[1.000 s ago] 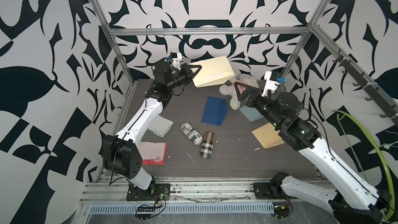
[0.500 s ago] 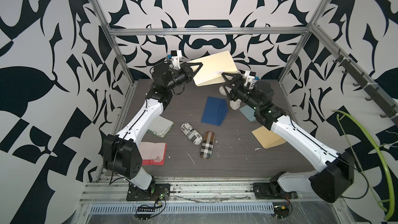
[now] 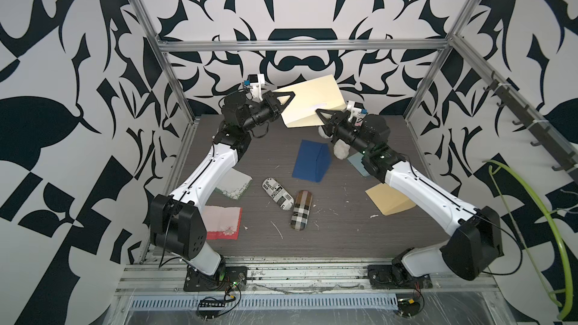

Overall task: Take the letter paper out of the envelope
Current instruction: Pick up the envelope from the center of the board.

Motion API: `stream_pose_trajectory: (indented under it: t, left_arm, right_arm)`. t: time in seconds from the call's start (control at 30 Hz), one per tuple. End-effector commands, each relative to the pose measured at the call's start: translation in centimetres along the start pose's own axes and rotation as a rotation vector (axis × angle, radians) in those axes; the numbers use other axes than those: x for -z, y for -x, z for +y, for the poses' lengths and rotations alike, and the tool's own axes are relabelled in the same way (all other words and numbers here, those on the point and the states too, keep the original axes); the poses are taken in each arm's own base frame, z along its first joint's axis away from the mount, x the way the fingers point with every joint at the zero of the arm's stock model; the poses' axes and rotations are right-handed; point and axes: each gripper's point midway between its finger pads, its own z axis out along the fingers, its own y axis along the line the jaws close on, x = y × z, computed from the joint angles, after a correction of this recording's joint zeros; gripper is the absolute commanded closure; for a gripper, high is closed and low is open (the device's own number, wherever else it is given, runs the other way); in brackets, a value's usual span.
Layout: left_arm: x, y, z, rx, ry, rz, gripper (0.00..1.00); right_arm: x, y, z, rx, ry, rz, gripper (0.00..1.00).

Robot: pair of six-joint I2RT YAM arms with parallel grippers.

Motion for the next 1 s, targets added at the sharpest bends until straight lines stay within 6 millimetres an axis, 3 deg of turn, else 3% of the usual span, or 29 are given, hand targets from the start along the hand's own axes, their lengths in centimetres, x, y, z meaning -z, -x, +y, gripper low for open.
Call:
stream_pose_trajectory:
  t: [0.0,0.03,0.17,0.2,0.27,0.33,0.47,0.57,0.73,0.97]
  left_arm:
    - [0.0,-0.4,-0.3,-0.011,-0.015,0.015,1.00]
    - [0.0,-0.6,0.0,-0.010,-0.004,0.019,1.00]
    - [0.1,-1.0,1.2,-0.018,0.055,0.045,0.44]
    - [0.2,-1.1,1.5,-0.029,0.078,0.053,0.34]
    - [0.6,-1.0,2.4,-0.072,0.148,0.079,0.18]
    - [1.3,-0.8,3.7,-0.114,0.212,0.109,0.10]
    - [2.1,-0.4,4.7,-0.151,0.165,0.205,0.14]
    - [2.1,-3.1,5.1,-0.207,0.102,0.387,0.23]
    - [3.8,-7.4,7.0,-0.188,0.049,0.576,0.27]
    - [5.2,-9.8,6.0,-0.111,-0.068,0.636,0.22]
  right_arm:
    - [0.5,0.1,3.6,0.068,0.061,0.004,1.00]
    - [0.7,0.1,3.5,0.097,0.030,0.009,1.00]
    - [2.1,0.5,3.2,0.237,-0.102,0.054,1.00]
    - [2.5,0.7,3.3,0.271,-0.122,0.067,1.00]
    - [3.4,0.9,3.3,0.344,-0.159,0.112,1.00]
    - [4.2,1.0,2.8,0.406,-0.206,0.193,1.00]
    - [5.7,-0.6,1.1,0.558,-0.257,0.465,1.00]
    - [6.8,-2.3,0.0,0.611,-0.236,0.629,1.00]
    - [7.8,-4.1,-2.2,0.592,-0.204,0.788,1.00]
    - [6.9,-5.2,-4.5,0.458,-0.124,0.889,1.00]
